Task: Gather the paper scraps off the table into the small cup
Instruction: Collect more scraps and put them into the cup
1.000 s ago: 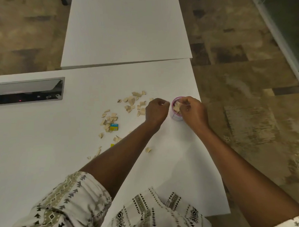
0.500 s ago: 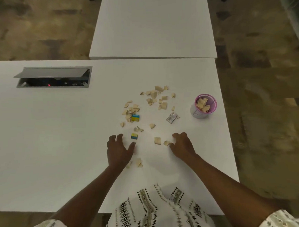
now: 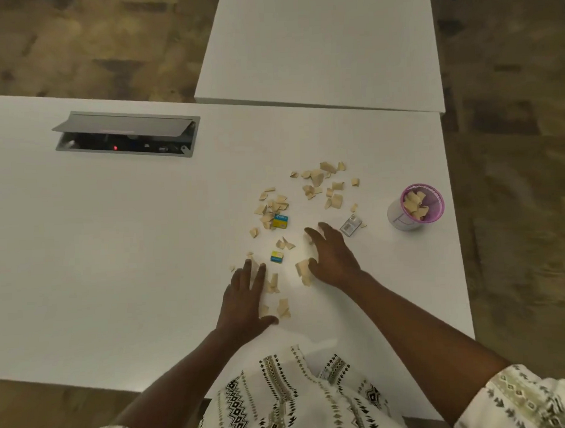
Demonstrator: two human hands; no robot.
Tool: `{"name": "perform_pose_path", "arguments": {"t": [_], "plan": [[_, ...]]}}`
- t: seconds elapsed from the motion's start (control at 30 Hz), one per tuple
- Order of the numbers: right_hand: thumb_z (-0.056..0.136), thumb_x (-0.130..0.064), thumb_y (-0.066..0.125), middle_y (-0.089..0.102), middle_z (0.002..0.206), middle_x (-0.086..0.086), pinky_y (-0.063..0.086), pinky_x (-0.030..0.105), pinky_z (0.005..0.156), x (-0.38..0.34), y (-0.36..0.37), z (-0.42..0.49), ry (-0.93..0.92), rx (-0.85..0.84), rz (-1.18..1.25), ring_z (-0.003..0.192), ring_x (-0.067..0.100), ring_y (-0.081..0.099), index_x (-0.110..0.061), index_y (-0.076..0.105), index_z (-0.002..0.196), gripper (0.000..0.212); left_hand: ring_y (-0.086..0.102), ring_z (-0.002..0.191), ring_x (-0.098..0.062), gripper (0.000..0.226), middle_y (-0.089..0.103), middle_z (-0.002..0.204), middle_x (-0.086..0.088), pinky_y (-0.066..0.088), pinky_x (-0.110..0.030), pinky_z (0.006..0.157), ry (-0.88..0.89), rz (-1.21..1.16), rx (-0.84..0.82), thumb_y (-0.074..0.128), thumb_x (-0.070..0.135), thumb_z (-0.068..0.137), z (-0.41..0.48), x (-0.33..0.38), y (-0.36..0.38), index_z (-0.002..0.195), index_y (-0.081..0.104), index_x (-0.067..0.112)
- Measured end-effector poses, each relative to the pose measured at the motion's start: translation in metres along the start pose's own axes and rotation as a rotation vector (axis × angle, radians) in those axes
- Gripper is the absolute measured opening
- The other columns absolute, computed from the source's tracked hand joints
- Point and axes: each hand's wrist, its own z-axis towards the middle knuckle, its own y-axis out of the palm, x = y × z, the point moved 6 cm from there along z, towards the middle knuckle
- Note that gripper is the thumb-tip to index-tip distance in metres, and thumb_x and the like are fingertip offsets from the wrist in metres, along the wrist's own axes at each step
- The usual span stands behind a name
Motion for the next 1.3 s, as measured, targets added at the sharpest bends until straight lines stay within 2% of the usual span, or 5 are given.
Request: {"name": "perform_pose_path", "arguments": {"t": [0.4,0.6,0.77,1.0,1.3], "plan": [[0.089,-0.022,0.062,-0.005,0.167,0.005,0.043,0.048,0.106,-0.014,0.067,-0.034,-0.267,-0.266,-0.269,0.154,0.028,-0.003,-0.030,0.009,0.157,0.086,0.007,0.152,-0.036,0.085,-0.005,0.166,-0.013,0.033,-0.047,0.115,0.338,0.175,-0.105,0.059,0.026,0.095,0.012,0.000,0.015,0.156,0.000,0.036],[0.091,-0.036,0.062,0.016,0.163,0.014,0.050,0.047,0.098,-0.036,0.090,-0.059,-0.292,-0.197,-0.233,0.150,0.035,0.017,-0.019,0.018,0.156,0.080,0.061,0.121,-0.035,0.077,0.055,0.141,-0.021,0.061,-0.031,0.068,0.378,0.191,0.022,0.080,0.001,0.064,0.008,0.005,-0.004,0.137,0.057,0.013],[0.088,-0.031,0.071,0.043,0.150,0.021,0.059,0.041,0.083,-0.053,0.093,-0.070,-0.304,-0.129,-0.295,0.140,0.040,0.040,-0.010,0.047,0.142,0.063,0.068,0.100,-0.030,0.062,0.065,0.117,-0.017,0.058,-0.027,0.055,0.431,0.169,0.089,0.084,0.000,0.058,0.009,0.007,-0.013,0.117,0.067,0.006],[0.074,-0.007,0.073,0.066,0.115,0.013,0.054,0.027,0.053,-0.063,0.083,-0.072,-0.512,0.024,-0.394,0.099,0.029,0.066,-0.013,0.067,0.105,0.033,0.062,0.089,-0.026,0.041,0.062,0.107,-0.013,0.056,-0.032,0.054,0.401,0.113,0.049,0.079,0.004,0.071,0.012,0.004,-0.014,0.109,0.065,0.009],[0.089,0.001,0.047,0.056,0.113,0.013,0.042,0.038,0.066,-0.037,0.063,-0.039,-0.344,0.002,-0.271,0.103,0.031,0.053,-0.009,0.060,0.110,0.027,0.051,0.096,-0.027,0.015,0.053,0.105,-0.011,0.047,-0.036,0.070,0.109,-0.118,0.088,0.050,0.008,0.092,0.028,0.004,-0.023,0.104,0.058,0.009]]}}
